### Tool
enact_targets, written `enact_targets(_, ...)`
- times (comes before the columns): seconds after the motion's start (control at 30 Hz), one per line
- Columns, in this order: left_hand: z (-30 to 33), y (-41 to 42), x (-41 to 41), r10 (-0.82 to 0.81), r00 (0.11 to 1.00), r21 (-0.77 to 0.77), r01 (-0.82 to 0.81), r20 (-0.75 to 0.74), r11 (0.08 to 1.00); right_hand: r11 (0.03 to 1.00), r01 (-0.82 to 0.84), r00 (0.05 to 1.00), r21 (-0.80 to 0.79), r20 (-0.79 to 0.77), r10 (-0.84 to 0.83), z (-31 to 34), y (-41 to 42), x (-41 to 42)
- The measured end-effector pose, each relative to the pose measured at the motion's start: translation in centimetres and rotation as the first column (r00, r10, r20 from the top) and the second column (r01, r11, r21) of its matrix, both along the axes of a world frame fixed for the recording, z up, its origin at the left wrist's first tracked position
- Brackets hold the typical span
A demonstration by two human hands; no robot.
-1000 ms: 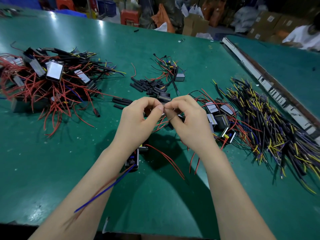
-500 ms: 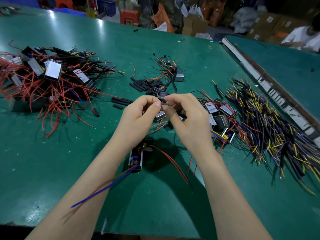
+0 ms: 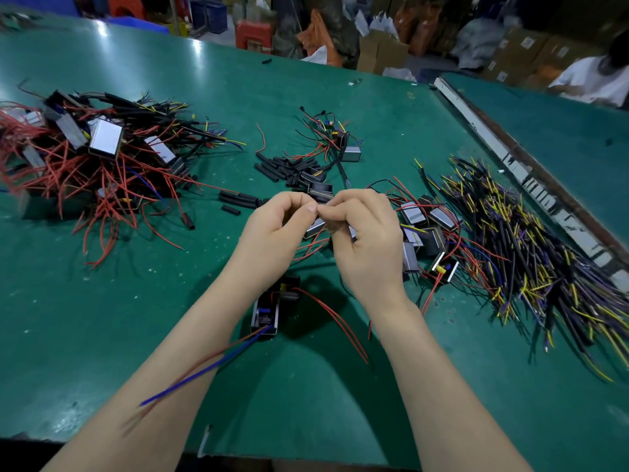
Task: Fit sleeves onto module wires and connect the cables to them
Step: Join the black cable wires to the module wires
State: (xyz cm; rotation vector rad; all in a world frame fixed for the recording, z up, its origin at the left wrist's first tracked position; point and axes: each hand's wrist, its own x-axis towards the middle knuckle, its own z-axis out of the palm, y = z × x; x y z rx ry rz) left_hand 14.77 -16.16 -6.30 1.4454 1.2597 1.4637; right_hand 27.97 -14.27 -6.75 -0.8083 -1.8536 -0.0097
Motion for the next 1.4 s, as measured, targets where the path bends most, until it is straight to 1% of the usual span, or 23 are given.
enact_targets(0.03,-0.1,0.0,0.0,0.003,1.0,0.006,-0.003,-0.002,1.0,1.0,-0.009,1.0,-0.028,0.0,0.009,0.2,0.0,0.1)
enact_targets(0.1,-0.1,0.0,-0.1,0.011,1.0,0.033,-0.011,-0.006,0.999,0.99,-0.03,1.0,-0.137,-0.006,0.029,0.8,0.3,0.7)
enact_targets(0.17,-0.1,0.0,-0.3,0.025,0.999,0.069,-0.023,-0.035,0.997,0.969,-0.062,0.997,-0.239,0.03,0.071,1.2,0.6,1.5)
enact_targets(0.27,-0.1,-0.1,-0.3,0.001,0.993,0.12,0.013,-0.117,0.993,0.95,-0.036,0.987,-0.311,0.14,0.084,1.2,0.6,1.9)
enact_targets(0.33,-0.1,-0.3,-0.4,-0.036,0.988,0.137,0.057,-0.153,0.989,0.942,-0.023,0.982,-0.335,0.169,0.084,1.0,0.6,1.7)
enact_targets(0.4,-0.1,-0.3,-0.5,-0.053,0.985,0.155,0.078,-0.162,0.985,0.939,-0.035,0.984,-0.341,0.151,0.092,1.1,0.5,1.7)
enact_targets(0.53,-0.4,0.1,-0.8,-0.017,0.993,0.127,0.032,-0.12,0.991,0.91,-0.048,0.996,-0.412,0.05,0.075,1.7,0.8,2.8)
enact_targets(0.6,-0.4,0.2,-0.9,-0.007,0.992,0.117,0.022,-0.125,0.993,0.908,-0.044,0.994,-0.417,0.077,0.083,1.7,0.9,3.3)
enact_targets(0.7,-0.4,0.4,-1.4,-0.004,0.996,0.111,0.015,-0.091,0.994,0.9,0.052,0.978,-0.432,0.205,0.041,1.2,1.0,2.9)
enact_targets(0.73,-0.4,0.5,-1.5,-0.005,0.997,0.103,0.013,-0.075,0.995,0.905,0.075,0.974,-0.418,0.225,0.023,1.0,1.0,2.6)
enact_targets(0.8,-0.5,0.6,-1.7,0.002,0.997,0.087,0.005,-0.074,0.996,0.929,0.082,0.978,-0.36,0.209,-0.005,0.6,0.9,2.0)
enact_targets(0.87,-0.6,0.7,-1.6,0.005,0.994,0.075,0.003,-0.105,0.997,0.938,0.098,0.985,-0.332,0.169,-0.044,0.4,0.8,1.5)
enact_targets(0.97,-0.6,0.6,-1.5,0.009,0.987,0.085,0.005,-0.16,0.996,0.906,0.15,0.975,-0.397,0.213,-0.068,-0.2,1.0,1.2)
enact_targets(1.03,-0.5,0.5,-1.4,0.015,0.978,0.113,0.009,-0.21,0.994,0.89,0.122,0.978,-0.439,0.207,-0.032,-0.3,1.1,1.2)
enact_targets(1.17,-0.8,0.4,-1.5,0.035,0.946,0.151,0.015,-0.323,0.988,0.896,0.018,0.998,-0.444,0.059,0.009,0.1,0.9,1.0)
enact_targets(1.23,-1.0,0.5,-1.6,0.088,0.924,0.164,-0.028,-0.371,0.986,0.876,-0.031,0.999,-0.481,-0.009,0.031,0.3,0.7,1.1)
enact_targets(1.3,-1.1,0.6,-1.8,0.141,0.902,0.173,-0.075,-0.408,0.982,0.836,-0.079,0.997,-0.543,-0.062,0.054,0.5,0.6,1.2)
enact_targets(1.33,-1.2,0.7,-1.9,0.156,0.893,0.183,-0.085,-0.423,0.979,0.831,-0.083,0.997,-0.55,-0.053,0.065,0.6,0.7,1.4)
enact_targets(1.4,-1.2,0.7,-1.9,0.172,0.875,0.204,-0.086,-0.453,0.975,0.856,-0.057,0.996,-0.514,0.028,0.083,0.6,0.7,1.7)
